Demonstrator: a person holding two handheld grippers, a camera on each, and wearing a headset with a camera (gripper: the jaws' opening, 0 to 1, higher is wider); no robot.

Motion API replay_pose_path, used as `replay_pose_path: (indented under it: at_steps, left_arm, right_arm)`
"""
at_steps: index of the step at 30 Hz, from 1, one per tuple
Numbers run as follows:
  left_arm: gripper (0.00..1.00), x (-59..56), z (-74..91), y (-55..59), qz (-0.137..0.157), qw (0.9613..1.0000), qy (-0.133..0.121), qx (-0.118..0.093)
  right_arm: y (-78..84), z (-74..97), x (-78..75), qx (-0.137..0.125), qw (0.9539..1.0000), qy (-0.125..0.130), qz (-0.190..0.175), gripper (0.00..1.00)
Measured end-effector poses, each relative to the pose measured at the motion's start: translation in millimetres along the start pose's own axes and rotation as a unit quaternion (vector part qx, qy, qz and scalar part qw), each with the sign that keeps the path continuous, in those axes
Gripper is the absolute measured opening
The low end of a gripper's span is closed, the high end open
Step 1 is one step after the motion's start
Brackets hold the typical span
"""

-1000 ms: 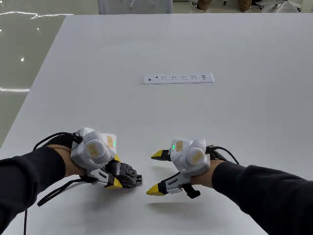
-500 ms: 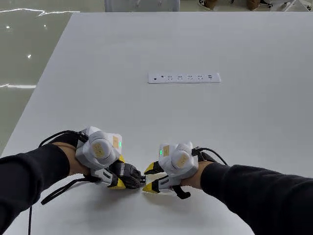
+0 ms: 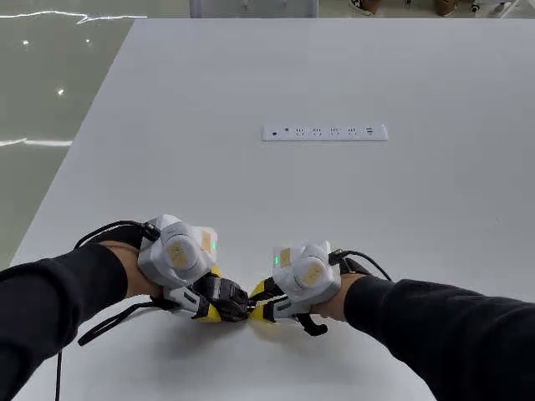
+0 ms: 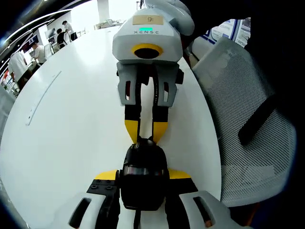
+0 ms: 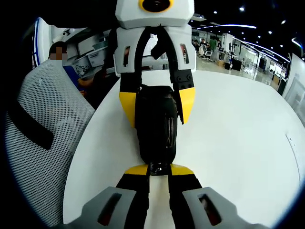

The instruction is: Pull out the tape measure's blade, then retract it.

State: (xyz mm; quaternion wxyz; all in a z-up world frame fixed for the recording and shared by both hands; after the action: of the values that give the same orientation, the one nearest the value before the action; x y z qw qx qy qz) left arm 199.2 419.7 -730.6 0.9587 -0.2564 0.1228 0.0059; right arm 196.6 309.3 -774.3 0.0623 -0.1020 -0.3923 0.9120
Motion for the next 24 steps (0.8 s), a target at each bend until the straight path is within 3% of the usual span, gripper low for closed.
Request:
replay_pose_path:
  at_steps: [24]
  left_arm:
    - [0.32, -0.2, 0.2, -0.4, 0.003, 1.0, 0.001, 0.002]
  right_arm:
    - [10.2, 12.0, -4.4, 0.012, 0.9999, 0.005, -0.007, 0.09]
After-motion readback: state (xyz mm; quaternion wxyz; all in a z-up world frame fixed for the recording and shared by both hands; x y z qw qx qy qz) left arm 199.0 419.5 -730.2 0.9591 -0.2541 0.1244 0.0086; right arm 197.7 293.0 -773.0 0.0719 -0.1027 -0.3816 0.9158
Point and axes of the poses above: the centre of the closed fingertips' face, and the gripper's own axes: z roughly backward along the fingers, x roughly to its left, y roughly out of its underside, the point moved 7 cm from there along z, roughly backward along the fingers, and after that the axes turned 15 degrees about y, right-handed, at the moved point
